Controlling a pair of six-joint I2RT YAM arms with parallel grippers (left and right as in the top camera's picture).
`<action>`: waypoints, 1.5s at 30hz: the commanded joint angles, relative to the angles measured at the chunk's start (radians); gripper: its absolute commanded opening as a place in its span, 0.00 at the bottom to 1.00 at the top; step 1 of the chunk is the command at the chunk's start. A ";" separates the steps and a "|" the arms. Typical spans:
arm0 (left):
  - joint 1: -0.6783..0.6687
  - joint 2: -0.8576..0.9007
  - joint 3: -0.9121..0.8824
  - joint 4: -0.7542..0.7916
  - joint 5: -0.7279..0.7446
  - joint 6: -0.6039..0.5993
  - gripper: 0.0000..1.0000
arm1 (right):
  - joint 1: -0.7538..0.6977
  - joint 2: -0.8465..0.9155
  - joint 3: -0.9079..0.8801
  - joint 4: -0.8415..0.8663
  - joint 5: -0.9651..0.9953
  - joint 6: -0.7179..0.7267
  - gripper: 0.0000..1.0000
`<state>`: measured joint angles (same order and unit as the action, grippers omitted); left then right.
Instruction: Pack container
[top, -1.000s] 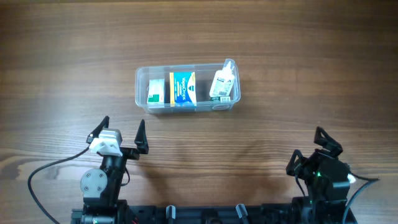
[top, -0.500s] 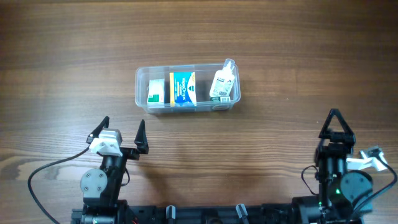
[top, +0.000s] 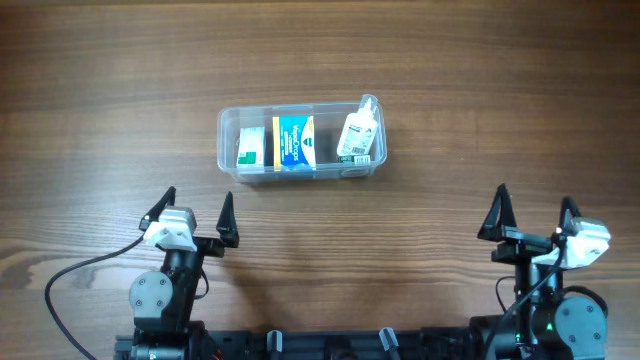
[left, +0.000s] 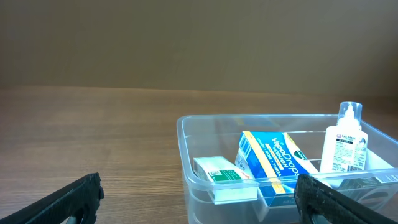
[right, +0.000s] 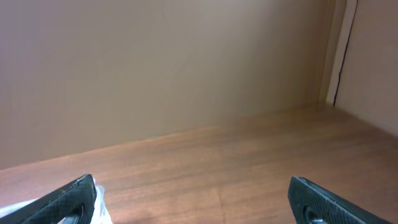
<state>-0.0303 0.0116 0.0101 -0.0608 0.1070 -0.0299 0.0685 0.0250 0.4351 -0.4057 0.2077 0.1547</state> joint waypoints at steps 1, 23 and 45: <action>0.007 -0.009 -0.005 -0.004 0.016 0.016 1.00 | 0.001 -0.021 -0.005 0.040 -0.056 -0.108 1.00; 0.007 -0.009 -0.005 -0.004 0.016 0.016 1.00 | 0.001 -0.021 -0.421 0.539 -0.276 -0.178 1.00; 0.007 -0.009 -0.005 -0.004 0.016 0.016 1.00 | 0.001 -0.020 -0.430 0.408 -0.275 -0.180 1.00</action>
<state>-0.0303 0.0120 0.0101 -0.0608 0.1070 -0.0303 0.0685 0.0135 0.0067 -0.0002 -0.0776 -0.0448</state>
